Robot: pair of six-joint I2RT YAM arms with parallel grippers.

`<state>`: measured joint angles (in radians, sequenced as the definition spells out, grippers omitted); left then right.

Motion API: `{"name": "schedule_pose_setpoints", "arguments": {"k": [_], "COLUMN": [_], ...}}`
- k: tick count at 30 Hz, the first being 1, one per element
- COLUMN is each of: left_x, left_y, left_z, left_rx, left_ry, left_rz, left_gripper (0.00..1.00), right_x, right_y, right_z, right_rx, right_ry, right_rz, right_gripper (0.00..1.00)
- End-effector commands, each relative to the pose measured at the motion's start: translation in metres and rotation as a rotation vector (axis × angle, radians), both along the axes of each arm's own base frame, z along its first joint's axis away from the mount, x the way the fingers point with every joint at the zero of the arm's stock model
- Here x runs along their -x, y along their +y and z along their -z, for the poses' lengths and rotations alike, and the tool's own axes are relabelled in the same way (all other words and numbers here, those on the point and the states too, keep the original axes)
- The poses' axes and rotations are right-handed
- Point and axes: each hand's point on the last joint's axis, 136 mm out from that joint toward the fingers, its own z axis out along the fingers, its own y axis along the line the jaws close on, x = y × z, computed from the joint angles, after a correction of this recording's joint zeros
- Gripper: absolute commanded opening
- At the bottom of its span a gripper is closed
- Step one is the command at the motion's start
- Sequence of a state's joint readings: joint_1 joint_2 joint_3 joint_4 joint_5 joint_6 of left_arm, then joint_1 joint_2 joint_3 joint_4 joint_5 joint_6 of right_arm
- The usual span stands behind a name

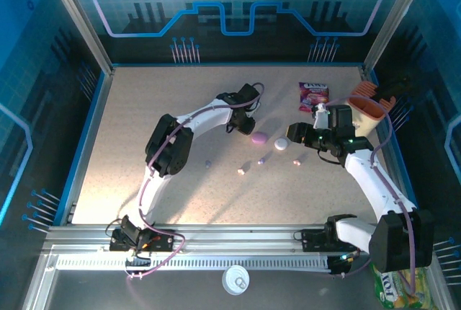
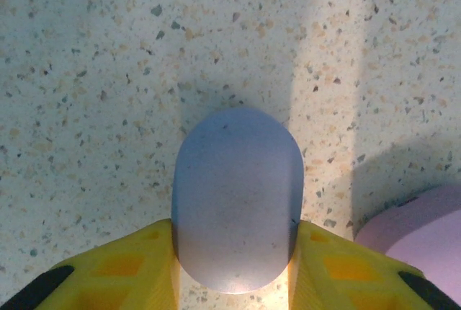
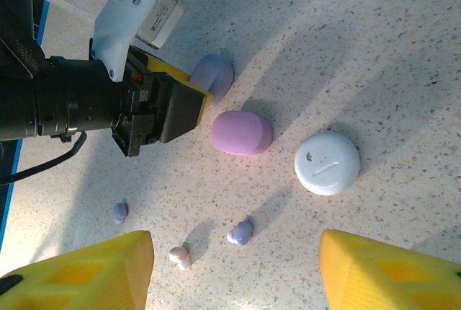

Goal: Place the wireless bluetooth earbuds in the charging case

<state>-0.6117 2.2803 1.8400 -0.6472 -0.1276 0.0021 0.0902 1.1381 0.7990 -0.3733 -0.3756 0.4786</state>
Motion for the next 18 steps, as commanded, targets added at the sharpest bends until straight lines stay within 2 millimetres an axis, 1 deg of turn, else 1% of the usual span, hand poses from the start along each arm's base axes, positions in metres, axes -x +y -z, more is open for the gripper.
{"name": "schedule_pose_setpoints", "arguments": {"k": [1, 5, 6, 9, 12, 14, 16, 18], "left_x": [0.001, 0.017, 0.021, 0.038, 0.074, 0.097, 0.110, 0.117], "left_y": [0.002, 0.001, 0.001, 0.001, -0.014, -0.020, -0.022, -0.022], "left_z": [-0.035, -0.061, -0.070, -0.089, -0.104, -0.114, -0.122, -0.130], "left_rx": [0.051, 0.121, 0.147, 0.213, 0.324, 0.396, 0.444, 0.478], "left_ry": [-0.087, -0.125, -0.145, -0.182, -0.176, -0.206, -0.256, -0.285], "left_rz": [0.024, 0.069, 0.080, 0.131, 0.338, 0.460, 0.527, 0.553], "left_gripper": [0.37, 0.39, 0.39, 0.39, 0.44, 0.43, 0.41, 0.40], "right_x": [-0.002, -0.001, 0.000, 0.003, 0.005, 0.006, 0.007, 0.008], "right_y": [0.004, 0.011, 0.016, 0.028, 0.039, 0.046, 0.055, 0.063], "right_z": [-0.012, -0.017, -0.020, -0.027, -0.032, -0.037, -0.040, -0.042], "right_rx": [-0.049, -0.098, -0.124, -0.188, -0.249, -0.293, -0.333, -0.351], "right_ry": [-0.021, -0.001, 0.006, 0.012, 0.024, 0.026, 0.034, 0.045], "right_rz": [-0.015, -0.036, -0.053, -0.098, -0.132, -0.154, -0.182, -0.207], "right_gripper": [0.62, 0.62, 0.62, 0.62, 0.63, 0.63, 0.63, 0.63]}}
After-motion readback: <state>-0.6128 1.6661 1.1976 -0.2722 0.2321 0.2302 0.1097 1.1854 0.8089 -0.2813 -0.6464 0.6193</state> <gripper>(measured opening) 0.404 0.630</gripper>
